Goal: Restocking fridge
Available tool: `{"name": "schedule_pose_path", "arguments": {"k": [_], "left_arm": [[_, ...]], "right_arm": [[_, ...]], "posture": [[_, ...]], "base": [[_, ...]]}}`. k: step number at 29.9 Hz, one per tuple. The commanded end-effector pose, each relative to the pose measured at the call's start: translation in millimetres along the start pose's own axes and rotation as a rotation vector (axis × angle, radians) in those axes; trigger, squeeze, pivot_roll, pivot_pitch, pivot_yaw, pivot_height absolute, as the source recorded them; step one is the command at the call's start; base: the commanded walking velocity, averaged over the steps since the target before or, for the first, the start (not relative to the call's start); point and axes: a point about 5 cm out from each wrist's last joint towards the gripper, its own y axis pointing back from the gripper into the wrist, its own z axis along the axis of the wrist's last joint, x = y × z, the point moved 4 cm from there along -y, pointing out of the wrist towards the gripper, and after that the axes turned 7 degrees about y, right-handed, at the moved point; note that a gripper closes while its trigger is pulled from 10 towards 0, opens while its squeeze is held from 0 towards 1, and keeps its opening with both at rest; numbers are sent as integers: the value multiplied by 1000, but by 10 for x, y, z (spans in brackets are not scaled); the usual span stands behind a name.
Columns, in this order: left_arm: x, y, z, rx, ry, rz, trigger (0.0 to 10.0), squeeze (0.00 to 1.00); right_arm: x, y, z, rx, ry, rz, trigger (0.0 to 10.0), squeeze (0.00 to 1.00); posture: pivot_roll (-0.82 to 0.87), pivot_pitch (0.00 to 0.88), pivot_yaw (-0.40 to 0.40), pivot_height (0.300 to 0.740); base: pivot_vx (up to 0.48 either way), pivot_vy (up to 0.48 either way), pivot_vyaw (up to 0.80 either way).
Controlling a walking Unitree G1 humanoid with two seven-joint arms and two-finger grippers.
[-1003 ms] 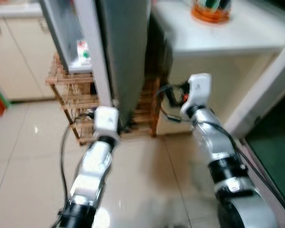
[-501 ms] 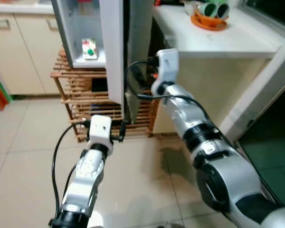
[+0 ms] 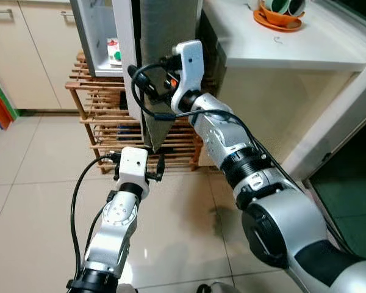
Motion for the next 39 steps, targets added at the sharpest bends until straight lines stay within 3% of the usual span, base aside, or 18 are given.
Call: {"name": "schedule_pose_path", "arguments": {"k": [1,3,5,10,19,22,23,27,28,29,30,31,34,39], "left_arm": [[17,11,69,-35,11,3,10000,0],[31,13,73,-39,15,9,10000,0],[65,15,81,-49,11,26,10000,0],[75,33,89,-61,19,32,10000,0],[29,52,101,-67,24,25,10000,0],[34,46,126,-75,18,22,10000,0],[11,42,135,-79,16,11,10000,0],[-82,24,133,-77,12,-24,10000,0],[-82,24,133,-77,12,-24,10000,0],[-91,20,124,-70,1,-27,10000,0],[-91,20,124,-70,1,-27,10000,0],[-64,10,100,-52,-14,-9,10000,0],[-33,12,123,-63,-29,1,10000,0],[-46,18,190,-95,-40,-25,10000,0]], "right_arm": [[71,95,-184,9,-81,-39,10000,0],[3,144,-204,13,-80,-65,10000,0],[-296,385,-315,45,-15,-174,10000,0],[-581,605,-419,96,17,-286,10000,0],[-864,622,-296,123,81,-370,10000,0],[-836,494,-232,121,93,-371,10000,0],[-748,366,-164,106,89,-343,10000,0],[-161,-160,112,58,84,-180,10000,0],[-161,-160,112,58,84,-180,10000,0],[57,-289,215,27,70,-124,10000,0],[57,-289,215,27,70,-124,10000,0],[195,-349,276,0,53,-88,10000,0],[203,-324,242,-10,33,-92,10000,0],[-122,-72,20,1,58,-248,10000,0]], "posture": [[45,63,-75,740],[45,63,-75,740],[38,57,-76,740],[35,48,-78,740],[53,37,-85,740],[50,38,-82,740],[49,37,-78,740],[66,34,-74,740],[66,34,-74,740],[85,38,-87,740],[85,38,-87,740],[88,41,-88,740],[88,47,-85,740],[64,55,-65,740]], "base": [[292,382,0],[292,382,0],[292,381,0],[290,382,0],[127,272,0],[0,0,0],[0,0,0],[0,0,0],[0,0,0],[0,0,0],[0,0,0],[0,0,0],[0,0,0],[379,0,0]]}}
